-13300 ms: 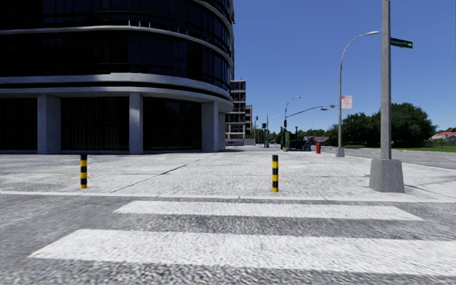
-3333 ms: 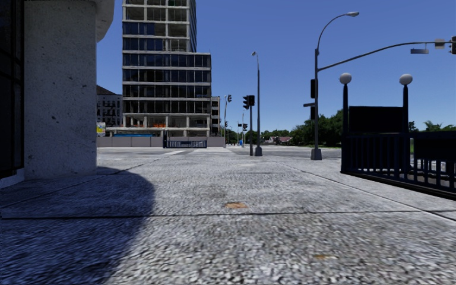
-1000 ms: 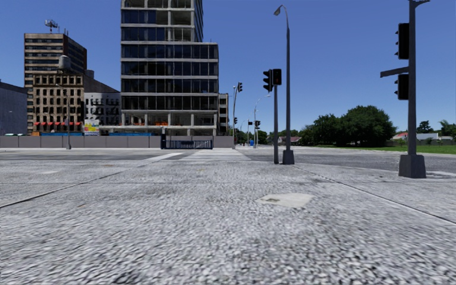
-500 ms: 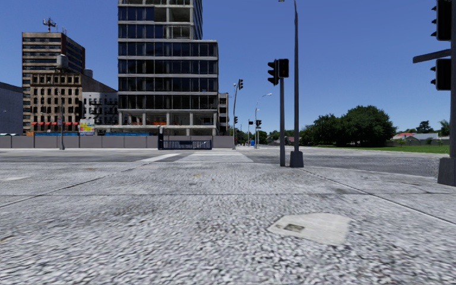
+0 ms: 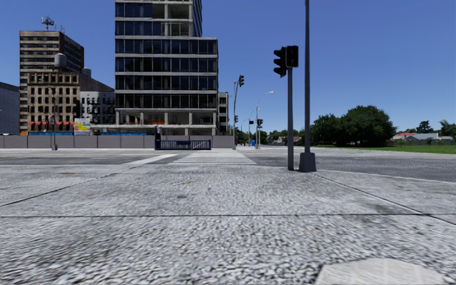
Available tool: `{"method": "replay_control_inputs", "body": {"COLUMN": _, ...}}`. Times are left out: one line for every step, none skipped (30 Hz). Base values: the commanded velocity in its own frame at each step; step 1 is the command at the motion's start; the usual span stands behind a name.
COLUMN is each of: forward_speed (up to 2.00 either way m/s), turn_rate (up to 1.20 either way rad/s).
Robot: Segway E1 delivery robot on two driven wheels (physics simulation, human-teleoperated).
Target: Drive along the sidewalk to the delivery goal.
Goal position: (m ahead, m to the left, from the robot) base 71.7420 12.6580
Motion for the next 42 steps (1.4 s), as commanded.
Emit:
{"method": "replay_control_inputs", "body": {"forward_speed": 2.00, "turn_rate": 0.00}}
{"method": "replay_control_inputs", "body": {"forward_speed": 2.00, "turn_rate": 0.00}}
{"method": "replay_control_inputs", "body": {"forward_speed": 2.00, "turn_rate": 0.00}}
{"method": "replay_control_inputs", "body": {"forward_speed": 2.00, "turn_rate": 0.00}}
{"method": "replay_control_inputs", "body": {"forward_speed": 2.00, "turn_rate": 0.00}}
{"method": "replay_control_inputs", "body": {"forward_speed": 2.00, "turn_rate": 0.00}}
{"method": "replay_control_inputs", "body": {"forward_speed": 2.00, "turn_rate": 0.00}}
{"method": "replay_control_inputs", "body": {"forward_speed": 2.00, "turn_rate": 0.00}}
{"method": "replay_control_inputs", "body": {"forward_speed": 2.00, "turn_rate": 0.00}}
{"method": "replay_control_inputs", "body": {"forward_speed": 2.00, "turn_rate": 0.00}}
{"method": "replay_control_inputs", "body": {"forward_speed": 2.00, "turn_rate": 0.00}}
{"method": "replay_control_inputs", "body": {"forward_speed": 2.00, "turn_rate": 0.00}}
{"method": "replay_control_inputs", "body": {"forward_speed": 2.00, "turn_rate": 0.00}}
{"method": "replay_control_inputs", "body": {"forward_speed": 2.00, "turn_rate": 0.00}}
{"method": "replay_control_inputs", "body": {"forward_speed": 2.00, "turn_rate": 0.00}}
{"method": "replay_control_inputs", "body": {"forward_speed": 2.00, "turn_rate": 0.00}}
{"method": "replay_control_inputs", "body": {"forward_speed": 2.00, "turn_rate": 0.00}}
{"method": "replay_control_inputs", "body": {"forward_speed": 2.00, "turn_rate": 0.00}}
{"method": "replay_control_inputs", "body": {"forward_speed": 2.00, "turn_rate": 0.00}}
{"method": "replay_control_inputs", "body": {"forward_speed": 2.00, "turn_rate": 0.00}}
{"method": "replay_control_inputs", "body": {"forward_speed": 2.00, "turn_rate": 0.00}}
{"method": "replay_control_inputs", "body": {"forward_speed": 2.00, "turn_rate": 0.00}}
{"method": "replay_control_inputs", "body": {"forward_speed": 2.00, "turn_rate": 0.00}}
{"method": "replay_control_inputs", "body": {"forward_speed": 2.00, "turn_rate": 0.00}}
{"method": "replay_control_inputs", "body": {"forward_speed": 2.00, "turn_rate": 0.00}}
{"method": "replay_control_inputs", "body": {"forward_speed": 2.00, "turn_rate": 0.00}}
{"method": "replay_control_inputs", "body": {"forward_speed": 2.00, "turn_rate": 0.00}}
{"method": "replay_control_inputs", "body": {"forward_speed": 2.00, "turn_rate": 0.00}}
{"method": "replay_control_inputs", "body": {"forward_speed": 2.00, "turn_rate": 0.00}}
{"method": "replay_control_inputs", "body": {"forward_speed": 2.00, "turn_rate": 0.00}}
{"method": "replay_control_inputs", "body": {"forward_speed": 2.00, "turn_rate": 0.00}}
{"method": "replay_control_inputs", "body": {"forward_speed": 2.00, "turn_rate": 0.00}}
{"method": "replay_control_inputs", "body": {"forward_speed": 2.00, "turn_rate": 0.00}}
{"method": "replay_control_inputs", "body": {"forward_speed": 2.00, "turn_rate": 0.00}}
{"method": "replay_control_inputs", "body": {"forward_speed": 2.00, "turn_rate": 0.00}}
{"method": "replay_control_inputs", "body": {"forward_speed": 2.00, "turn_rate": 0.00}}
{"method": "replay_control_inputs", "body": {"forward_speed": 2.00, "turn_rate": 0.00}}
{"method": "replay_control_inputs", "body": {"forward_speed": 2.00, "turn_rate": 0.00}}
{"method": "replay_control_inputs", "body": {"forward_speed": 2.00, "turn_rate": 0.00}}
{"method": "replay_control_inputs", "body": {"forward_speed": 2.00, "turn_rate": 0.00}}
{"method": "replay_control_inputs", "body": {"forward_speed": 2.00, "turn_rate": 0.00}}
{"method": "replay_control_inputs", "body": {"forward_speed": 2.00, "turn_rate": 0.00}}
